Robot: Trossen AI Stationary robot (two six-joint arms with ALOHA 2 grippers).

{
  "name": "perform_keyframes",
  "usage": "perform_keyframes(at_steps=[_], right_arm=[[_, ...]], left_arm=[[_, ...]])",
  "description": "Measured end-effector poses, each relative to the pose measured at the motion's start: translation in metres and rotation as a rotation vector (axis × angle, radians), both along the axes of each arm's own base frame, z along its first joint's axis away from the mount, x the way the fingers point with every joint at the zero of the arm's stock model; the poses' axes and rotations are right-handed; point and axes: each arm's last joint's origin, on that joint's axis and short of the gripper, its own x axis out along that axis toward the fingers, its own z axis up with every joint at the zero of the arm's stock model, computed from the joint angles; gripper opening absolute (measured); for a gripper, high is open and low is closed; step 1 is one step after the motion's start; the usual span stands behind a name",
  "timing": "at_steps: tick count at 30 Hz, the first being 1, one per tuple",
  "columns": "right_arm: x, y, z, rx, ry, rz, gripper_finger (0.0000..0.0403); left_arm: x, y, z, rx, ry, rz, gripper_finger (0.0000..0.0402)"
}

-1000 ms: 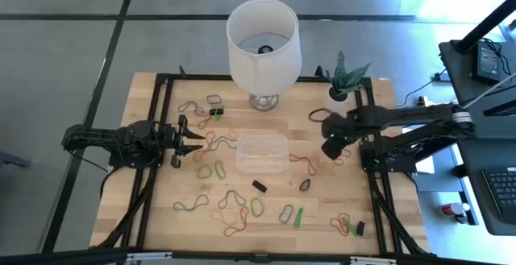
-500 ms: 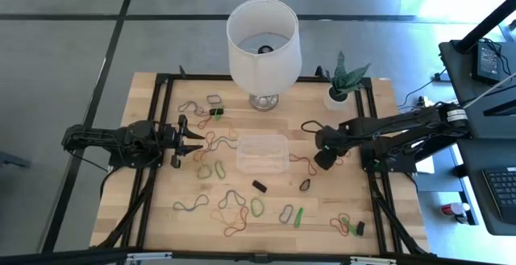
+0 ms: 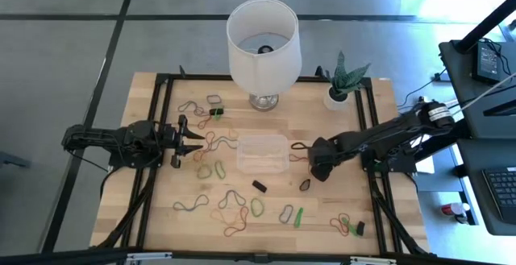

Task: Pick and place rubber bands into bin
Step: Put the yellow rubber band into the container

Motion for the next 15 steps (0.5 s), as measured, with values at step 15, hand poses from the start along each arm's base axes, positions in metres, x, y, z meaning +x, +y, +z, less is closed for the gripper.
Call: perform_keyframes(at_steps=[15], right_arm=[[0.01,0.002,-0.024,-0.008,0.085,-0.001,0.0048]], left_arm=[[0.0,0.0,0.0,0.0,0.0,0.003,0.0131]])
